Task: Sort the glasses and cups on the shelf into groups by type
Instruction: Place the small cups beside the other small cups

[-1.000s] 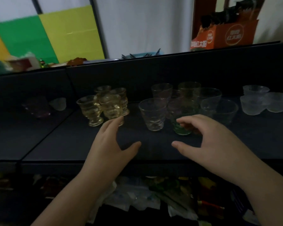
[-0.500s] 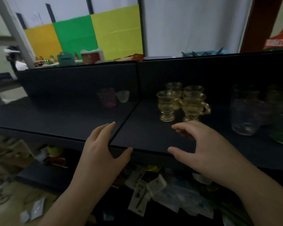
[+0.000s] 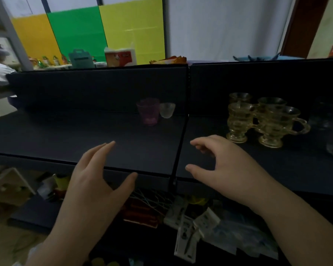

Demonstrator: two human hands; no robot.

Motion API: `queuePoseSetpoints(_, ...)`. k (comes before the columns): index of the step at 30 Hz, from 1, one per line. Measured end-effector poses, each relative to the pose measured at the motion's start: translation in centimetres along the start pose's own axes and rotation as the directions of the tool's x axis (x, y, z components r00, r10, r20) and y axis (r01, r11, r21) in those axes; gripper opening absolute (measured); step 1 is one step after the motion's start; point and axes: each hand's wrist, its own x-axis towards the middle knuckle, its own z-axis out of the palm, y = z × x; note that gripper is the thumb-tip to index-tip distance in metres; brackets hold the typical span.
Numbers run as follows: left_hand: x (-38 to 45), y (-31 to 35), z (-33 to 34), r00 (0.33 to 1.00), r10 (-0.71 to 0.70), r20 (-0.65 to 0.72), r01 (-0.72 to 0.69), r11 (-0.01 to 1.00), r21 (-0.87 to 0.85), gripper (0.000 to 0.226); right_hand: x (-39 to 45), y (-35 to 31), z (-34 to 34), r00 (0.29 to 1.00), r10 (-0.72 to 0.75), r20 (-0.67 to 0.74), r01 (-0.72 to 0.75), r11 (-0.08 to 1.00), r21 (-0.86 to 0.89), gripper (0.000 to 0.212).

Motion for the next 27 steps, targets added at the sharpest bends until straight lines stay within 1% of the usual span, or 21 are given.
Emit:
queuePoseSetpoints(2, 1.2, -1.0, 0.0, 1.0, -0.006, -0.03, 0.006, 1.0, -0.018, 0.077, 1.8, -0.5, 0.7, 1.0, -0.012, 0.005, 0.012, 1.0, -0.01, 0.058)
queuePoseSetpoints(4, 2.4, -1.9, 0.1, 0.999, -0.015, -0.042, 0.014, 1.0, -0.009, 0.077, 3.8, -0.9, 1.5, 0.998, -0.053, 0.015, 0.054, 0.998, -0.021, 0.059)
queuePoseSetpoints(7, 4.5, -3.2, 0.0, 0.997, -0.067, -0.043, 0.067, 0.998, -0.008, 0.083, 6.8, -1.6, 2.7, 0.993, -0.106, 0.051, 0.108, 0.994, -0.02, 0.059)
queuePoseSetpoints(10, 6.9, -4.7, 0.2, 0.996, -0.078, -0.038, 0.078, 0.997, -0.009, 0.078, 9.1, -2.0, 3.7, 0.993, -0.111, 0.043, 0.112, 0.993, -0.029, 0.059)
queuePoseSetpoints(12, 8.6, -5.5, 0.5, 0.996, -0.093, 0.002, 0.093, 0.995, -0.031, 0.08, 10.3, -2.1, 4.3, 0.996, -0.085, 0.036, 0.086, 0.996, -0.035, 0.06)
queuePoseSetpoints(15, 11.3, -6.1, 1.8, 0.993, -0.097, 0.073, 0.102, 0.993, -0.063, 0.084, 11.4, -1.8, 4.8, 0.998, -0.02, 0.064, 0.024, 0.997, -0.077, 0.061)
queuePoseSetpoints(18, 15.4, -6.5, 4.1, 0.986, -0.037, 0.165, 0.056, 0.992, -0.115, 0.093, 12.5, -1.9, 4.9, 0.997, 0.054, 0.049, -0.045, 0.987, -0.157, 0.062)
queuePoseSetpoints(20, 18.6, -6.4, 6.2, 0.961, -0.001, 0.278, 0.044, 0.988, -0.151, 0.104, 13.2, -2.1, 5.1, 0.992, 0.122, 0.027, -0.115, 0.975, -0.192, 0.063)
queuePoseSetpoints(23, 22.9, -6.2, 9.2, 0.907, -0.019, 0.42, 0.159, 0.94, -0.301, 0.126, 13.8, -2.5, 5.5, 0.978, 0.208, -0.029, -0.21, 0.957, -0.202, 0.064)
queuePoseSetpoints(25, 24.9, -6.3, 11.0, 0.89, -0.015, 0.456, 0.2, 0.911, -0.361, 0.133, 14.1, -2.7, 5.9, 0.964, 0.263, -0.042, -0.266, 0.94, -0.215, 0.066)
queuePoseSetpoints(27, 25.8, -6.7, 12.4, 0.899, 0.013, 0.438, 0.181, 0.9, -0.397, 0.131, 14.2, -2.9, 6.3, 0.948, 0.314, -0.051, -0.318, 0.921, -0.226, 0.067)
